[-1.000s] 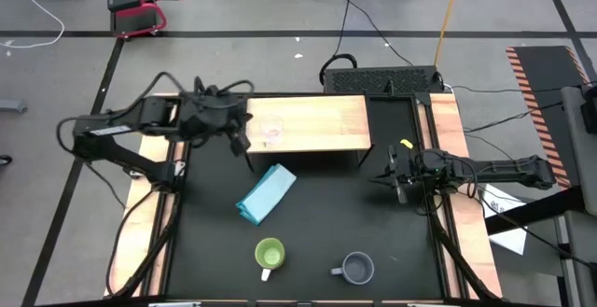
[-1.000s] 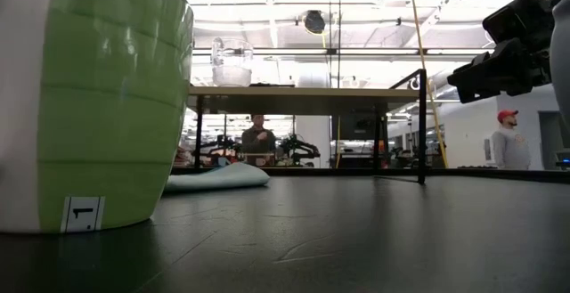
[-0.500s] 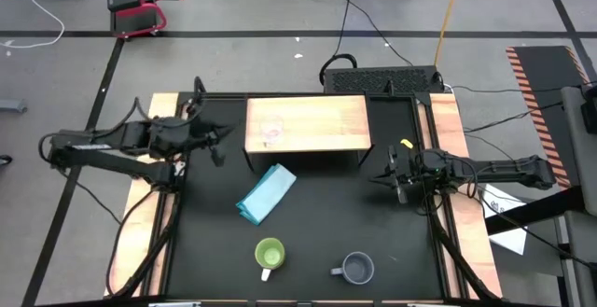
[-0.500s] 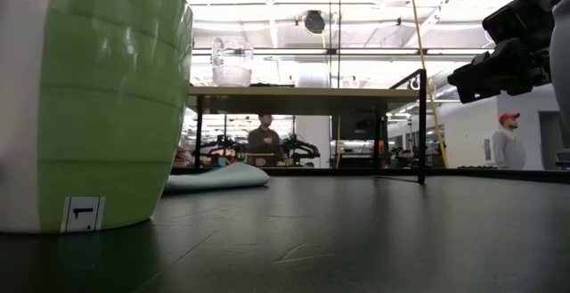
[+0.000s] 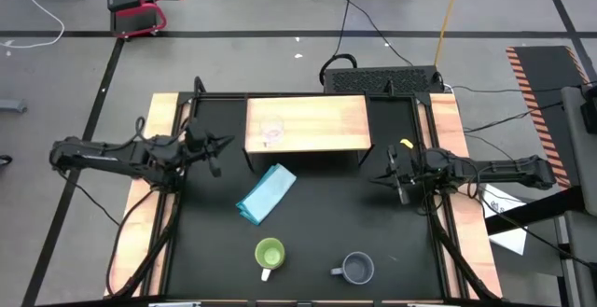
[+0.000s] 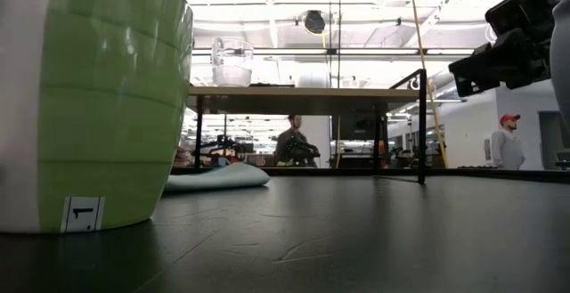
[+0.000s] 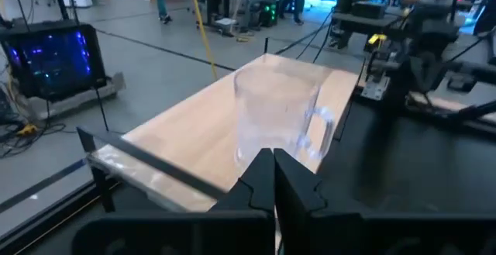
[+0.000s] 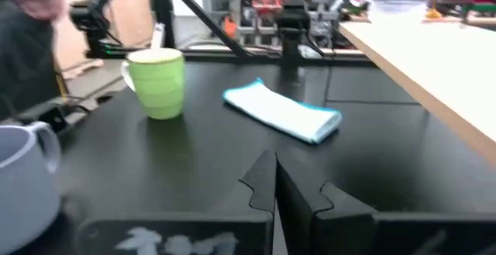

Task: Stack small to large cups/mugs on shelf
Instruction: Put the gray mug on the shelf

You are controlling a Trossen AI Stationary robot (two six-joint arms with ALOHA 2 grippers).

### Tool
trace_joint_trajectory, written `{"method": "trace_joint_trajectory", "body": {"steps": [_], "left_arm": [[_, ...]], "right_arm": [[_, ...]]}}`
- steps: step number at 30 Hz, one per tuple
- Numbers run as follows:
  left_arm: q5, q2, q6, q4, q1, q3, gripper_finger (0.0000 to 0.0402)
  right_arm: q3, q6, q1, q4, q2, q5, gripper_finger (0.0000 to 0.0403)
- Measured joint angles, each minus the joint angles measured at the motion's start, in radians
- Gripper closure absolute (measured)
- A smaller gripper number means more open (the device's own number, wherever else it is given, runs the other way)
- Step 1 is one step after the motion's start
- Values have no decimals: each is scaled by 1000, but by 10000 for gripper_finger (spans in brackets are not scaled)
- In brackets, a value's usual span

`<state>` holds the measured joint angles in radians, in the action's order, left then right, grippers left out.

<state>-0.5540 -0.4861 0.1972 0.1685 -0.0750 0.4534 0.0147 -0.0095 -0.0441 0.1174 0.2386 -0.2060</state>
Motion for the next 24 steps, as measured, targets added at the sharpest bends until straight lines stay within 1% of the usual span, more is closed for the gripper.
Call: {"method": "trace_joint_trajectory", "body": {"steps": [3, 6, 11, 16, 17, 19, 20, 24], "left_arm": [[10, 36, -44, -40, 0, -58, 401], [98, 71, -113, -102, 0, -121, 401], [149, 134, -87, -130, 0, -200, 401], [214, 194, -153, -192, -17, -276, 401], [212, 205, -148, -200, -20, -285, 401], [167, 229, -99, -211, -20, -299, 401], [161, 240, -101, -223, -20, -308, 401], [200, 269, -179, -280, -33, -349, 401]], "right_arm": [[0, -1, 1, 17, 0, -12, 403], [0, -7, 1, 17, 0, -12, 403], [0, -14, 1, 23, 0, -12, 403], [0, -32, 1, 22, 0, -13, 403], [0, -32, 1, 22, 0, -13, 403], [0, -32, 1, 29, 0, -13, 403], [0, -32, 1, 33, 0, -13, 403], [0, -32, 1, 33, 0, -13, 403]]}}
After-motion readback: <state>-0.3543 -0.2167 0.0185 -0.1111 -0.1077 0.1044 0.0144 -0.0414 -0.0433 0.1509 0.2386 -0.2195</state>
